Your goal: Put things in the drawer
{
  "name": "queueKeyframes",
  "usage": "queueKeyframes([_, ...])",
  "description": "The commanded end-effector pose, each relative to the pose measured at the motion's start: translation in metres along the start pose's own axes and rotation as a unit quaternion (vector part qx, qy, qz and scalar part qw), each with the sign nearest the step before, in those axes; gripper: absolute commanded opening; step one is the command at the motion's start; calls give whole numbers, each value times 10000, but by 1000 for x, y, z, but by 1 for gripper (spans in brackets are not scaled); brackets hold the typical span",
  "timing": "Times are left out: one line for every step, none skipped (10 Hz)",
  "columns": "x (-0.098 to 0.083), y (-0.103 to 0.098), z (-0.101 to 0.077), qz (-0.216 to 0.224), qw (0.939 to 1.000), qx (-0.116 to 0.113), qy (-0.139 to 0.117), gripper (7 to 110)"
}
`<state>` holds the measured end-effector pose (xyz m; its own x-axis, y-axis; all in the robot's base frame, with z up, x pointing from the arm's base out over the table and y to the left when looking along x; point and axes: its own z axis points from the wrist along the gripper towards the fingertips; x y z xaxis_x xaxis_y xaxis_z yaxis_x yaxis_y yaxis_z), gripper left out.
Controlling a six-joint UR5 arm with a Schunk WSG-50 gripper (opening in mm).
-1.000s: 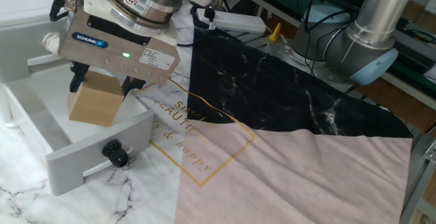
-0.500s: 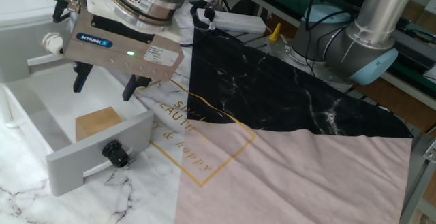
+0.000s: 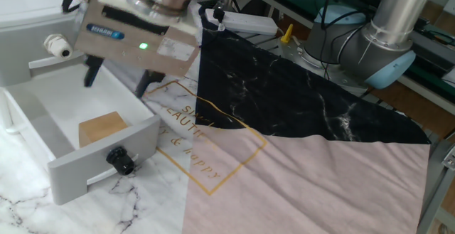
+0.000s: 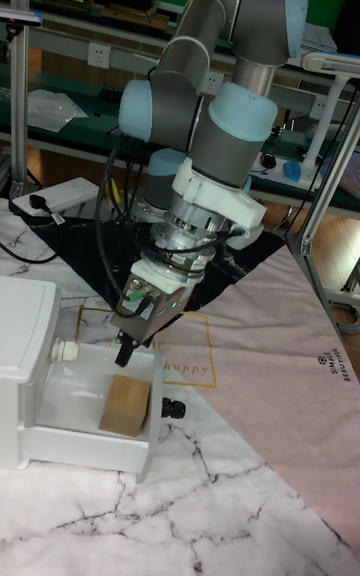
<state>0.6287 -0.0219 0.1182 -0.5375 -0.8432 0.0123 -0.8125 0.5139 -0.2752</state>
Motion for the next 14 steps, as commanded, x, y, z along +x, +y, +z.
queueKeyframes([-43,48,-8,1047,9880,-943,-632,66])
queueKeyframes([-40,65,-7,1326,9817,-1271,-501,66])
queueKeyframes([-46,82,-11,1686,9714,-1603,-481,66])
queueKeyframes([-58,85,-8,1841,9664,-1694,-587,66])
queueKeyframes([-68,83,0,1849,9661,-1678,-661,66])
queueKeyframes([-75,89,2,1943,9627,-1764,-654,66])
queueKeyframes([-79,93,3,2114,9583,-1836,-575,66])
queueKeyframes([-84,90,11,2276,9554,-1791,-568,66])
queueKeyframes([-87,88,19,2448,9515,-1780,-549,66])
queueKeyframes([-78,89,24,2717,9465,-1722,-241,66])
queueKeyframes([-64,87,29,3029,9408,-1517,119,66])
queueKeyframes([-66,88,36,3215,9354,-1454,207,88])
queueKeyframes([-71,91,41,3293,9323,-1478,227,88])
queueKeyframes([-77,95,47,3341,9314,-1414,304,88])
